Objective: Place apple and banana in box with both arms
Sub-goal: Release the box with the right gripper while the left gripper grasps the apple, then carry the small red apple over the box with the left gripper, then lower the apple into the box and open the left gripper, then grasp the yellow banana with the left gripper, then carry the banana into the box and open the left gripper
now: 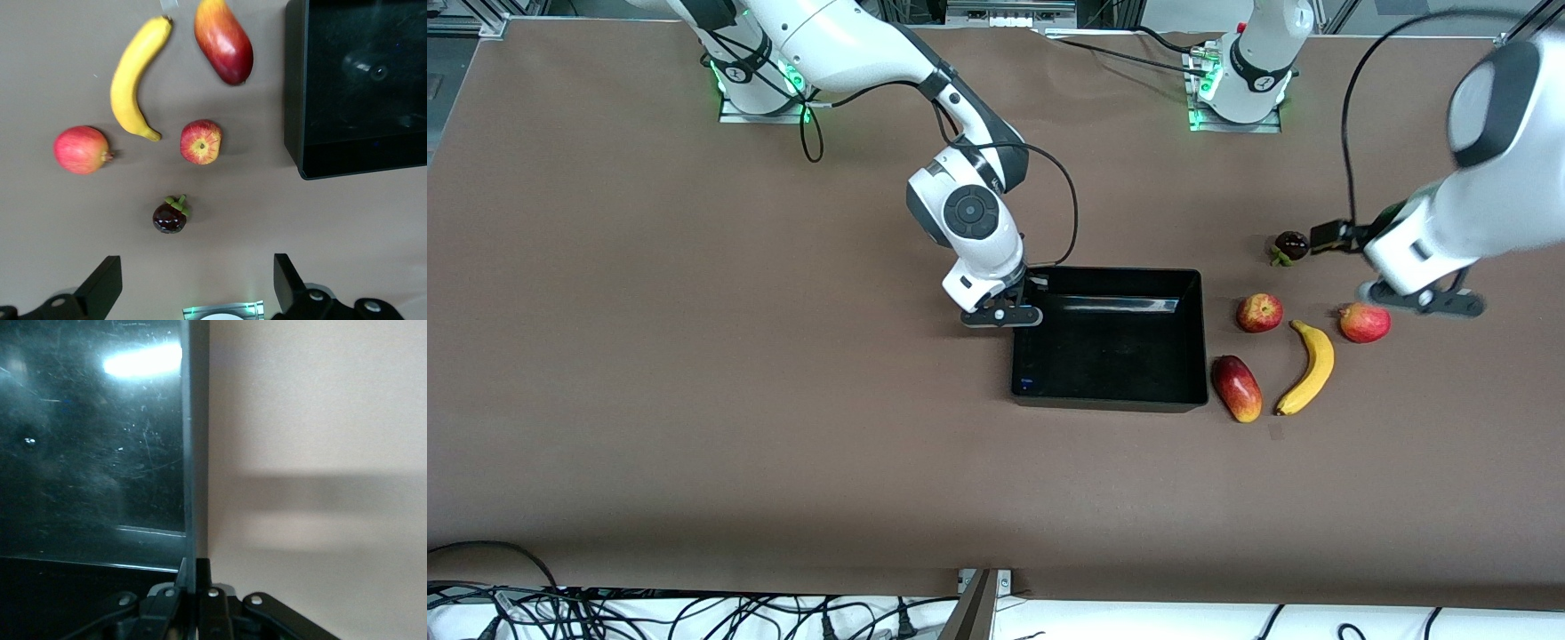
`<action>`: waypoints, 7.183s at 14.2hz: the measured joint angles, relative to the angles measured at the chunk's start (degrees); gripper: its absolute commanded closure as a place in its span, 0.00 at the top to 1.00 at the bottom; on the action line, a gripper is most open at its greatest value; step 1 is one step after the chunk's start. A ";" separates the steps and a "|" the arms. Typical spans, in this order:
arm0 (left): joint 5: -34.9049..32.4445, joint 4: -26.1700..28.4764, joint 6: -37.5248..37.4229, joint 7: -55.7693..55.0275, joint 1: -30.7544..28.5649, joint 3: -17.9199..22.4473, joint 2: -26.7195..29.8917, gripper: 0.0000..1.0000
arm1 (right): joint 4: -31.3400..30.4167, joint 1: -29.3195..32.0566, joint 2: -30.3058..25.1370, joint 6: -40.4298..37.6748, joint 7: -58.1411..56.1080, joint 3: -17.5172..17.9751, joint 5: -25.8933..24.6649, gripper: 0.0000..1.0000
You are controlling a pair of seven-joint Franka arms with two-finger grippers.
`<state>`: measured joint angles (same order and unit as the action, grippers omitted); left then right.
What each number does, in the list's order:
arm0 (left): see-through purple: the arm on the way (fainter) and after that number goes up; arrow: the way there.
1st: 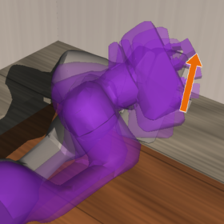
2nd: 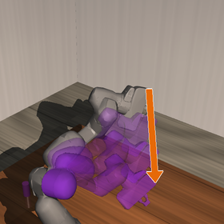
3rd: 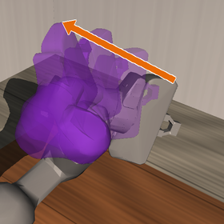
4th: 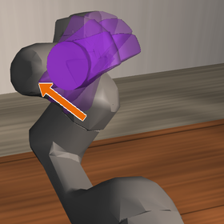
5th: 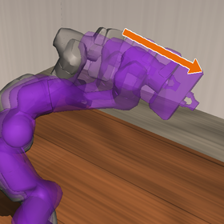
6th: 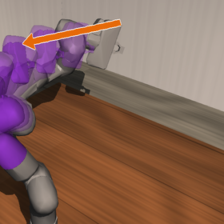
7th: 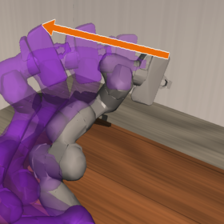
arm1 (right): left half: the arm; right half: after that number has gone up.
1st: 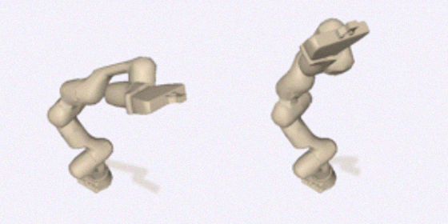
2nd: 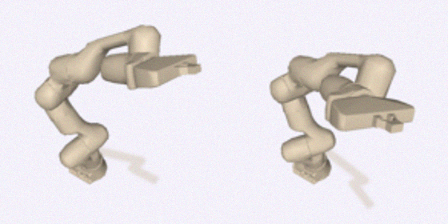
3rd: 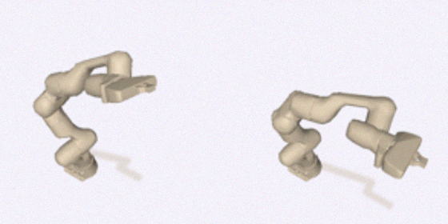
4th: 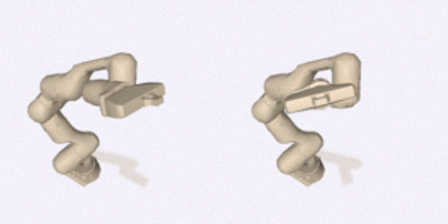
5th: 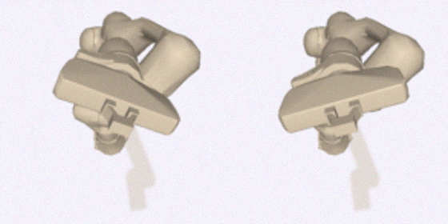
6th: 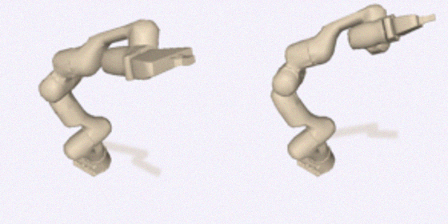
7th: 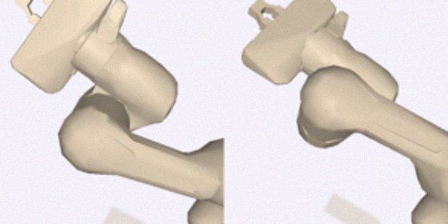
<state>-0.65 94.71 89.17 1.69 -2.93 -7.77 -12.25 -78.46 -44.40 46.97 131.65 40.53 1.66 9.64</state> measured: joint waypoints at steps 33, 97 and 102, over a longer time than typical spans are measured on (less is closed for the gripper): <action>-1.36 10.46 27.87 -14.96 4.10 -13.18 -9.59 0.09 | -14.09 36.26 -42.78 -35.82 -40.84 -5.95 -4.06 1.00; -6.22 -9.23 31.80 -22.82 8.95 -17.60 -32.88 1.00 | -14.75 37.99 -43.81 -36.55 -40.78 -4.46 -10.36 1.00; -6.22 -11.52 21.07 -23.02 5.24 -16.92 -25.06 1.00 | -14.72 38.03 -43.80 -36.55 -40.78 -4.46 -10.36 1.00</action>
<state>-6.87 83.18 110.24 -21.33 2.32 -24.69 -37.31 -93.18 -6.37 3.17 95.09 -0.26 -2.80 -0.72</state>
